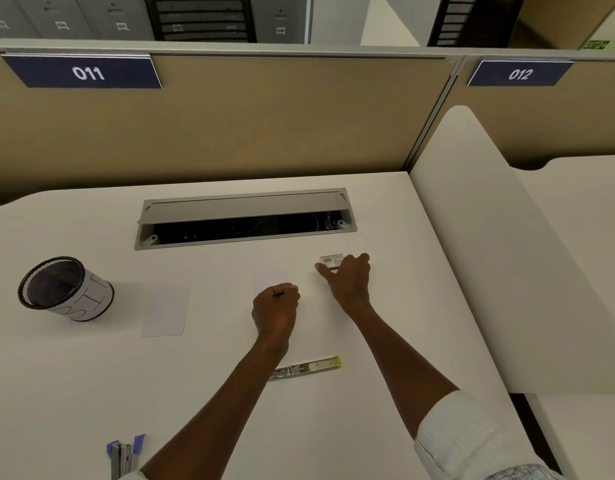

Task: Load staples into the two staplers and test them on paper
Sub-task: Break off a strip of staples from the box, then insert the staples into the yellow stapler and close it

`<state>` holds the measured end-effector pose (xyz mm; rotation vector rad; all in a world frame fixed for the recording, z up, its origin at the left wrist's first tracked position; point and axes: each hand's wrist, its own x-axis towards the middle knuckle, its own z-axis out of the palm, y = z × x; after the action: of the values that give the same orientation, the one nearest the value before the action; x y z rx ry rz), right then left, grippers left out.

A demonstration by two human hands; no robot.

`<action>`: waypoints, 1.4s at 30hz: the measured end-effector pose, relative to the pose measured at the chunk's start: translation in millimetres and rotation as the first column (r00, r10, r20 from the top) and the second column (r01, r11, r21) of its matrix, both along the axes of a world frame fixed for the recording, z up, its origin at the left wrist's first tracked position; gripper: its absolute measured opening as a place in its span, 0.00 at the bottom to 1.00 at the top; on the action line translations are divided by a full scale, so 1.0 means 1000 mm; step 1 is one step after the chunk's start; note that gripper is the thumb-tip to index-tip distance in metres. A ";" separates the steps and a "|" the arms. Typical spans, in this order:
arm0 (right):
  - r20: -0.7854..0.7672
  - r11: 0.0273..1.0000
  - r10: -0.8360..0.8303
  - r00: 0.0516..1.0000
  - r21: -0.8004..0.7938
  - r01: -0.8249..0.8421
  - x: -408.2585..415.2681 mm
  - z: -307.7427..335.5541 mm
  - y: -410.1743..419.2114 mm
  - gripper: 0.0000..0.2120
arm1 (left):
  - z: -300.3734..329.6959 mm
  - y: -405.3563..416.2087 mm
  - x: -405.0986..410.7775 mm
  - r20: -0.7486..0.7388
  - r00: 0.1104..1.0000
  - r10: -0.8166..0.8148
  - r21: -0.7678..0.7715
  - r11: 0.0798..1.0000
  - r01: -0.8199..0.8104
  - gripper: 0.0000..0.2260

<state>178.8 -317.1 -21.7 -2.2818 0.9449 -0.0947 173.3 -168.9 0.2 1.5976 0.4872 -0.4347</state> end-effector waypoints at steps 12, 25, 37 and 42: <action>0.214 0.991 -0.055 0.975 0.128 0.028 -0.062 0.025 0.004 0.11 | 0.013 0.035 -0.019 0.078 0.997 -0.025 0.026 0.999 0.023 0.04; 0.057 0.928 0.226 0.972 0.289 -0.233 -0.131 0.032 0.068 0.09 | 0.007 0.090 -0.071 0.244 0.929 -0.279 0.373 0.911 0.176 0.09; -0.137 0.927 0.359 0.923 -0.058 -0.370 -0.132 0.020 0.121 0.13 | 0.009 0.099 -0.088 0.325 0.902 -0.284 0.380 0.913 0.151 0.10; -0.130 0.968 0.248 0.960 -0.013 -0.252 -0.131 0.023 0.122 0.11 | 0.005 0.102 -0.093 0.313 0.925 -0.215 0.332 0.937 0.105 0.11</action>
<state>48.2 -194.8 0.8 -2.4377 0.7123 0.1494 80.4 -66.5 5.2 1.9817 0.1562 -0.1959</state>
